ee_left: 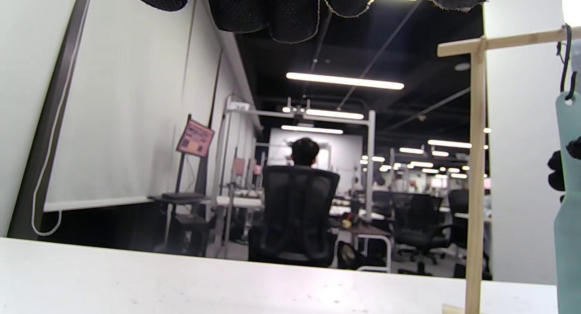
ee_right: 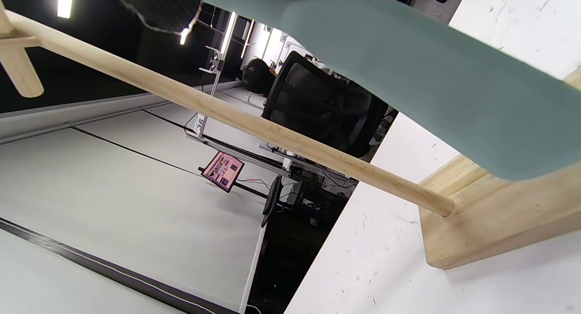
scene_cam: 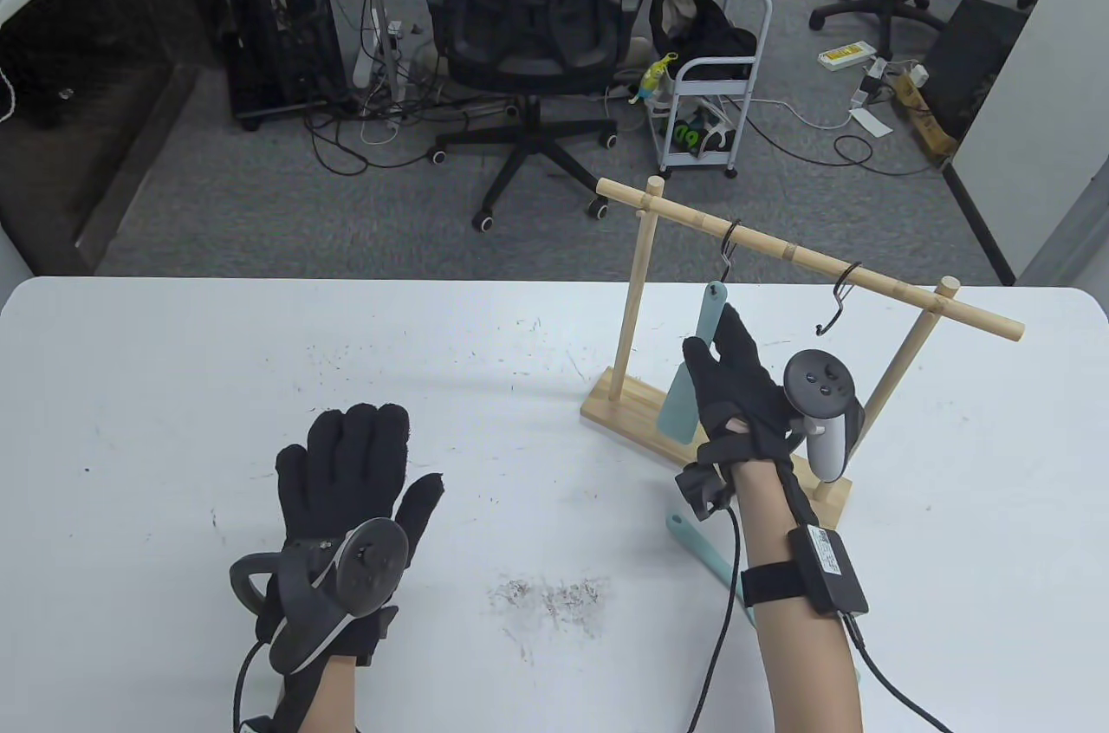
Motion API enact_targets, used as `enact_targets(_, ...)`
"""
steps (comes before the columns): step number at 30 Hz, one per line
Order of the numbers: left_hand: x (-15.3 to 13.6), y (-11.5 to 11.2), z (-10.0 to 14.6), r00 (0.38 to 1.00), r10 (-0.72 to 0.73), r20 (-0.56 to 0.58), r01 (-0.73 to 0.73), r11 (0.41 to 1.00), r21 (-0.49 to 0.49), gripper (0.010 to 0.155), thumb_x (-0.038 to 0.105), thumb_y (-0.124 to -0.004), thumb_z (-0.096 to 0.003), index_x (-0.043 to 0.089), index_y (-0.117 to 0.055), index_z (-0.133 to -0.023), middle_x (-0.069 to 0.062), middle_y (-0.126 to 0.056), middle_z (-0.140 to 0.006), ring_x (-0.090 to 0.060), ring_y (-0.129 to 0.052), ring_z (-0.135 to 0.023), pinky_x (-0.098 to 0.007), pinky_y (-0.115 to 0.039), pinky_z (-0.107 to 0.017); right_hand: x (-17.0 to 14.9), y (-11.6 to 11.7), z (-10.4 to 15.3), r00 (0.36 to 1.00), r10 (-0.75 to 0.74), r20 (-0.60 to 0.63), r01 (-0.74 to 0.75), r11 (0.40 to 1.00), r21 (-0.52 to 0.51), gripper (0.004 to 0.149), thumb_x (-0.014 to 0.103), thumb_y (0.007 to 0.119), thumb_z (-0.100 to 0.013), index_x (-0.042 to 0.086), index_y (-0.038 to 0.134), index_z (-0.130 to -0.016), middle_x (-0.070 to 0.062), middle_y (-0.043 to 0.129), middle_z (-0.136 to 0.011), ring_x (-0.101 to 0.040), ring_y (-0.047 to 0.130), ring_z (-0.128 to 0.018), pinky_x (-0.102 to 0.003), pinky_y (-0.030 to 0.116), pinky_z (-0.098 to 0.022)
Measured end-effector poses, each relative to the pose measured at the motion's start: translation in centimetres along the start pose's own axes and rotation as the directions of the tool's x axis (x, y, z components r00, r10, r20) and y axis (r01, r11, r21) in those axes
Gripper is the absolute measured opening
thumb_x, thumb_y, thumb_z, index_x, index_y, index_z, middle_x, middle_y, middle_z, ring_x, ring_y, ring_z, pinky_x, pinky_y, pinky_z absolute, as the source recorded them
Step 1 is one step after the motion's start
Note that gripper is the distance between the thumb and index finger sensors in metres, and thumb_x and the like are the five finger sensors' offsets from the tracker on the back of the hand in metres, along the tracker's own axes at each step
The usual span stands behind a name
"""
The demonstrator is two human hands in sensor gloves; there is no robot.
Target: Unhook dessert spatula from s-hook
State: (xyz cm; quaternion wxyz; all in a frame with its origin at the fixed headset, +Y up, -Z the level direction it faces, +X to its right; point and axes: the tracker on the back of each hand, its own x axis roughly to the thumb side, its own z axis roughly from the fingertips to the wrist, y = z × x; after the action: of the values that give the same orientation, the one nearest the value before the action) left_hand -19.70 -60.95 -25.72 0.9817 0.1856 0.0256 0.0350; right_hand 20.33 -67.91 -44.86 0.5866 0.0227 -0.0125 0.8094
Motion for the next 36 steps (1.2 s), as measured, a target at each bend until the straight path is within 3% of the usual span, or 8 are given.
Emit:
enact_targets(14,0.0,0.0,0.0,1.000,0.001,0.002,-0.001,1.000,-0.002,0.077,0.071,-0.057,-0.0540,0.038,-0.043,-0.122,0.000,-0.059,-0.129,-0.034,-0.056,-0.121,-0.065,-0.051,-0.086,0.1,0.1,-0.1,0.999,-0.045,-0.007,0.045,0.999,0.004,0.056,0.036,0.074,-0.051,0.025,0.060,-0.104,-0.007,0.069,-0.105,-0.041,0.056,-0.103,-0.062,0.046,-0.072)
enact_targets(36,0.0,-0.1,0.0,1.000,0.002,0.003,-0.002,1.000,-0.001,0.077,0.071,-0.058,-0.0539,0.038,-0.043,-0.122,0.000,-0.059,-0.129,-0.034,-0.056,-0.121,-0.065,-0.051,-0.086,1.0,0.8,1.3,0.995,-0.100,-0.012,0.101,0.989,0.104,0.055,0.038,0.073,-0.052,0.022,0.062,-0.104,-0.010,0.079,-0.096,-0.036,0.089,-0.083,-0.053,0.074,-0.060)
